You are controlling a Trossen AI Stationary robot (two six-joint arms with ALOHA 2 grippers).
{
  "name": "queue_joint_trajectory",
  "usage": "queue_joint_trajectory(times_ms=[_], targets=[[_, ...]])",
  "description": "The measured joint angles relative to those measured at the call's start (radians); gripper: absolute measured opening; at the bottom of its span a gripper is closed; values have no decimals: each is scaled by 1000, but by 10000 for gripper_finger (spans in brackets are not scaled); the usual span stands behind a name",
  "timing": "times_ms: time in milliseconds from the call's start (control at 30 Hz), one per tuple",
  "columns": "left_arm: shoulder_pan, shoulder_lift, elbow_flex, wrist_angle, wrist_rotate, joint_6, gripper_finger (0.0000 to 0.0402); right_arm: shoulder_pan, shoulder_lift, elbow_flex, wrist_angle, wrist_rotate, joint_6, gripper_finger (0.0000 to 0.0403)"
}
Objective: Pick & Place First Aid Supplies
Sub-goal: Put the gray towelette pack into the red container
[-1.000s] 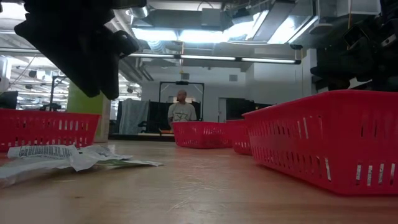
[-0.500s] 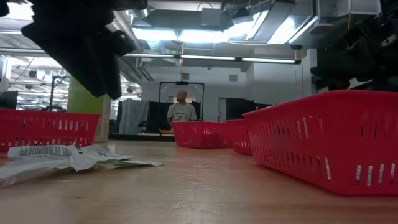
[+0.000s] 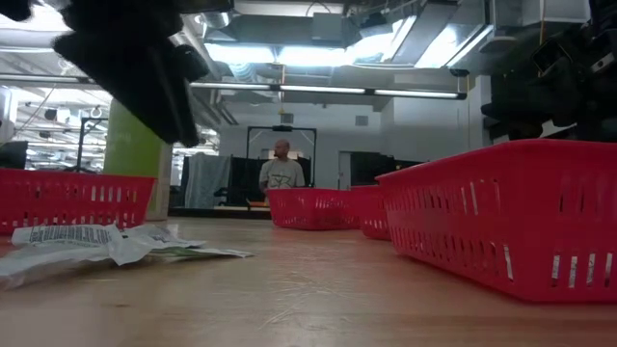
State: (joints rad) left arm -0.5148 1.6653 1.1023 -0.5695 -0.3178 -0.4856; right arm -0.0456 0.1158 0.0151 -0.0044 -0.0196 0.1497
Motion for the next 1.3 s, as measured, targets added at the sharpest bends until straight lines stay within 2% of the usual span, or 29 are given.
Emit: queue_joint_trajectory(times_ms=[167,233,400,600,733,800,867,933,1100,1300], targets=[[23,0,0,-33,-164,61,143,0,0,0,0,0,0,126],[38,0,0,-44,-195,84,143,0,0,0,0,0,0,126],[68,-4,0,-38,-168,18,143,0,0,0,0,0,0,126],[81,-5,0,35,-20,-100,143,0,0,0,0,0,0,126],[76,-5,0,51,-12,-169,143,0,0,0,0,0,0,126],[76,-5,0,50,-55,-189,143,0,0,0,0,0,0,126],[75,-5,0,38,-141,-157,143,0,0,0,0,0,0,126],[81,-5,0,10,-185,-91,143,0,0,0,0,0,0,126],[98,-16,0,-40,-79,-17,143,0,0,0,0,0,0,126],[97,-15,0,-153,-40,-40,143,0,0,0,0,0,0,126]])
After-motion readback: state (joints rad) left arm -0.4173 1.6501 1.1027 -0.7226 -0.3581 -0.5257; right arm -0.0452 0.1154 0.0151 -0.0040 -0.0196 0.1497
